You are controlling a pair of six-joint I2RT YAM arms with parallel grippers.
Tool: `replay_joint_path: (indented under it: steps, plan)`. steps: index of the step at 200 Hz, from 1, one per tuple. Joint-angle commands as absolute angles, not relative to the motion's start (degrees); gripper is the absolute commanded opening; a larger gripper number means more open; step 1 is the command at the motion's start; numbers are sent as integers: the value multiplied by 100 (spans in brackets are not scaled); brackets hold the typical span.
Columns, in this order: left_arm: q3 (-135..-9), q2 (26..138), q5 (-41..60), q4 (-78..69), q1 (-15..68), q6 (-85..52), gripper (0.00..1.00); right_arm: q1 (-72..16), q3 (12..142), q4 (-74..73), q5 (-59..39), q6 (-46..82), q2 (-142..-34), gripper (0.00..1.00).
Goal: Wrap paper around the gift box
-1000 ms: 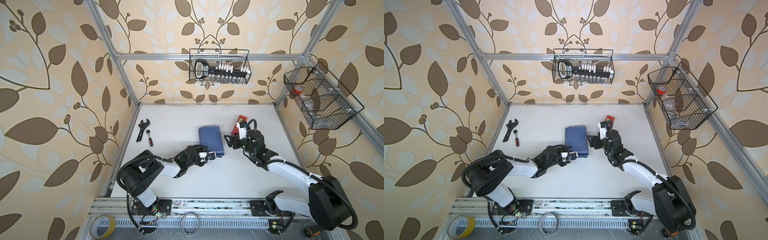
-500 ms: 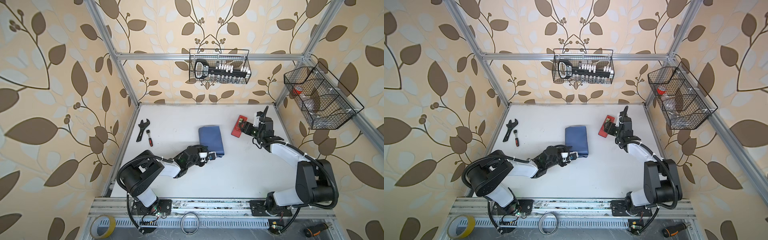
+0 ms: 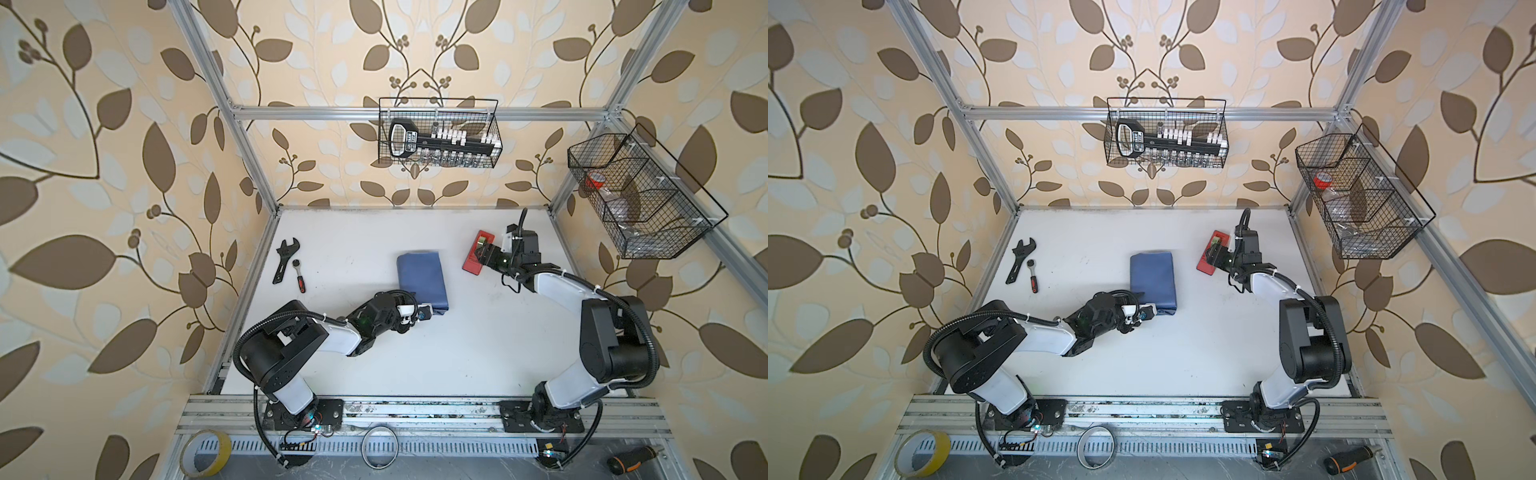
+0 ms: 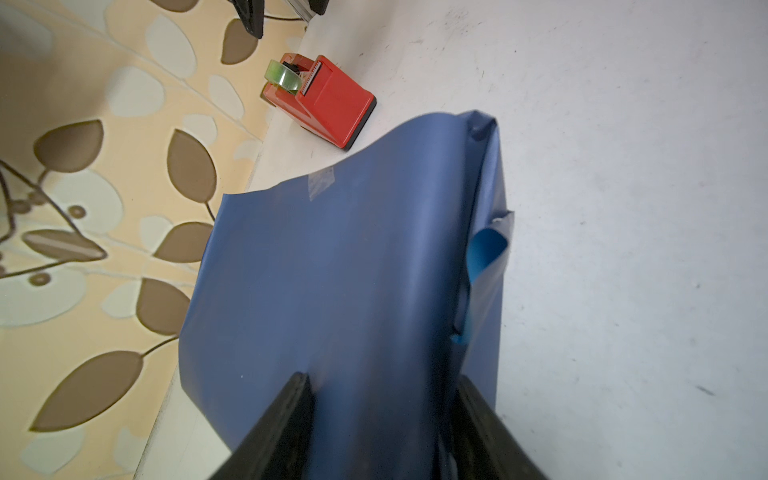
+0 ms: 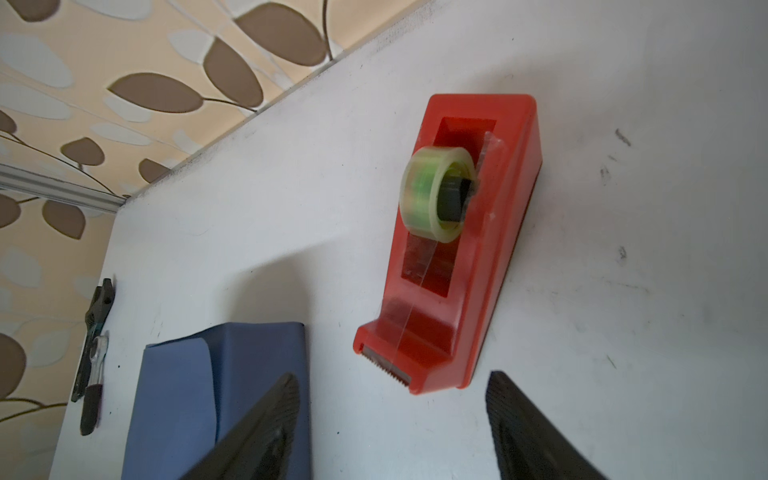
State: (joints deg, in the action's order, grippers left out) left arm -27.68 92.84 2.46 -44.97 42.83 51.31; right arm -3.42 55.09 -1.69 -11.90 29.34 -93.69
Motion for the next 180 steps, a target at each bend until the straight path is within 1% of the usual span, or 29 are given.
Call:
replay_joint_path:
  steps: [1,56,138,166,180]
  plan:
    - [-2712,9388,121,-3868,4310,5326,54,-307,5763,133,-1336,2899,-9598,70]
    - [-2721,9369,126,-3850,4314,5326,54,-283,6157,179,-1618,2917,-10084,60]
    - [-2731,9376,121,-3837,4307,5322,54,-108,6232,-132,-2195,3115,-10527,45]
    - [-2725,9378,118,-3848,4308,5317,54,-105,6209,-115,-2069,3067,-10419,44]
    - [-2725,9382,116,-3847,4307,5317,54,-105,6195,-62,-1909,2993,-10279,46]
